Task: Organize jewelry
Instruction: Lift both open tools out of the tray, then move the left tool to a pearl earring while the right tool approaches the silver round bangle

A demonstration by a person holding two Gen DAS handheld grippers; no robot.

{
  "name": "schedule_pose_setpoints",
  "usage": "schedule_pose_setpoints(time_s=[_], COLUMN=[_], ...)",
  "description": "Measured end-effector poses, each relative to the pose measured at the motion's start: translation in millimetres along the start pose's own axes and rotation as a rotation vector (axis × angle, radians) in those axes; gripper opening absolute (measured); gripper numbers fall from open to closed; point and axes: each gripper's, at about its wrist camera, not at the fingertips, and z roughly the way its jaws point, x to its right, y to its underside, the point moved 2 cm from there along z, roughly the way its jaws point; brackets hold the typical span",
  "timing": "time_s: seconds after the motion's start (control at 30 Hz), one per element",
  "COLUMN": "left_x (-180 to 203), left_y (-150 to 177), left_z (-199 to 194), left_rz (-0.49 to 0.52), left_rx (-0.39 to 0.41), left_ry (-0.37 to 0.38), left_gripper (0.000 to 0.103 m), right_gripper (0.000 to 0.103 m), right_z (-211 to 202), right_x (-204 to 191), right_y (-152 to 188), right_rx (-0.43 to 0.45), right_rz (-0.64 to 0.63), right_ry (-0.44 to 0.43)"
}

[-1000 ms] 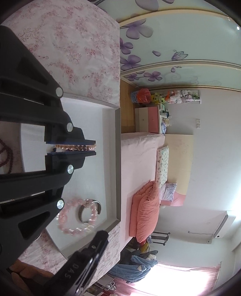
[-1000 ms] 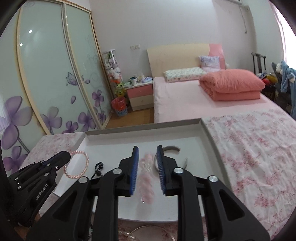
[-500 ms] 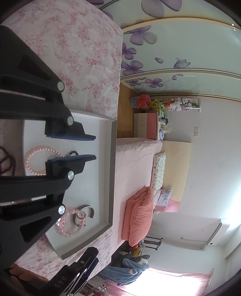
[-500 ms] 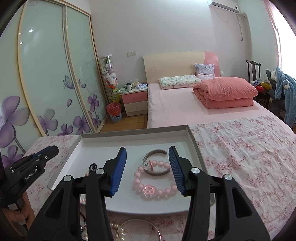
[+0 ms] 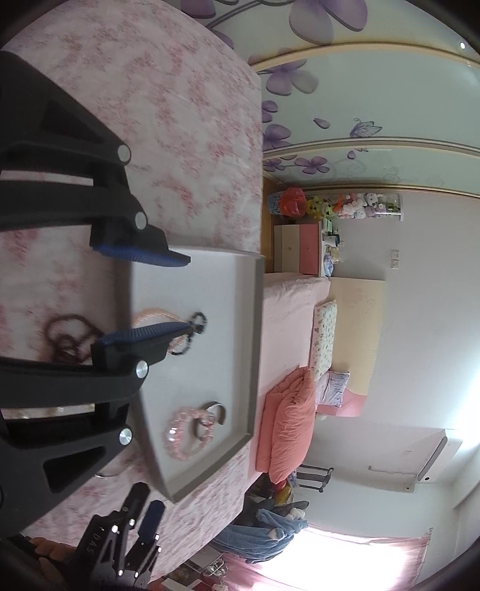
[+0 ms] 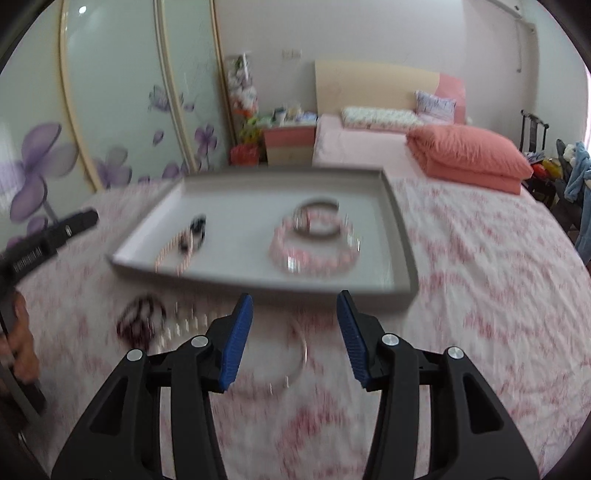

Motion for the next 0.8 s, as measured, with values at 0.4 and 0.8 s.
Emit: schedule_pose_setpoints(time_s=[0.4,0.8], left_x=[-24.2,-23.8], left_y=[22.0,20.4], left_z=[-20.3,-21.5], left_rz=[-0.023,-0.034], left_rx=[-0.019,-0.021], left_ry=[-0.025,-0.025], left_gripper=[0.039,0.042], right_gripper=[0.067,0.070], right_z=[11.6,37.8], right_x=[-26.4,-29.5], right_y=[34.2,12.9], right_rx=[-0.140,-0.154], right_rz=[-0.177,-0.149], right_ry=[0.010,-0.024])
